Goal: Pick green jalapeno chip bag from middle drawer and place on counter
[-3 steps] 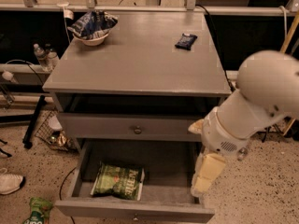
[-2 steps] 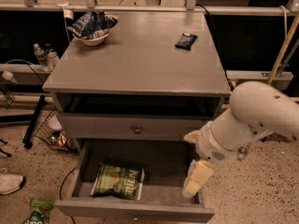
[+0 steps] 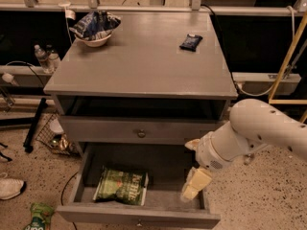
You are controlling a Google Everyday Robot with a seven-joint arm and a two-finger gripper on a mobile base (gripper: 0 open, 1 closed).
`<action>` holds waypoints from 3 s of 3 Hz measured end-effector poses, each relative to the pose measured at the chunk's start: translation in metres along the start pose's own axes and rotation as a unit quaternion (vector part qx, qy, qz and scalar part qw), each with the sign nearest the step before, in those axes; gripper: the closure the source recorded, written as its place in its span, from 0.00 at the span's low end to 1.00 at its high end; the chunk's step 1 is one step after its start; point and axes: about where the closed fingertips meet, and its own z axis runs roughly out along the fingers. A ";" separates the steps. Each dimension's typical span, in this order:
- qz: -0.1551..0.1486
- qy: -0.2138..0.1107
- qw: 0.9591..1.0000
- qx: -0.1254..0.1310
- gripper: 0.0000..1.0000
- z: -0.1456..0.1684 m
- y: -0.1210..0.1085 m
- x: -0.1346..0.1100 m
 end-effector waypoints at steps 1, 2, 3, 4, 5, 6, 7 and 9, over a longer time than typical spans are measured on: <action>-0.009 -0.010 1.000 -0.008 0.00 0.018 0.000 -0.001; -0.020 -0.022 0.999 -0.024 0.00 0.069 -0.006 -0.003; -0.028 -0.034 0.999 -0.032 0.00 0.123 -0.015 -0.009; -0.025 -0.051 0.998 -0.027 0.00 0.164 -0.026 -0.012; -0.015 -0.075 0.997 -0.019 0.00 0.201 -0.036 -0.015; 0.009 -0.106 0.994 -0.011 0.00 0.232 -0.044 -0.017; 0.009 -0.106 0.994 -0.011 0.00 0.232 -0.043 -0.017; -0.036 -0.119 0.992 0.001 0.00 0.259 -0.055 -0.041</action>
Offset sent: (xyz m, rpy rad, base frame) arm 0.0234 0.0686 -0.1125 0.0928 0.0155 0.0833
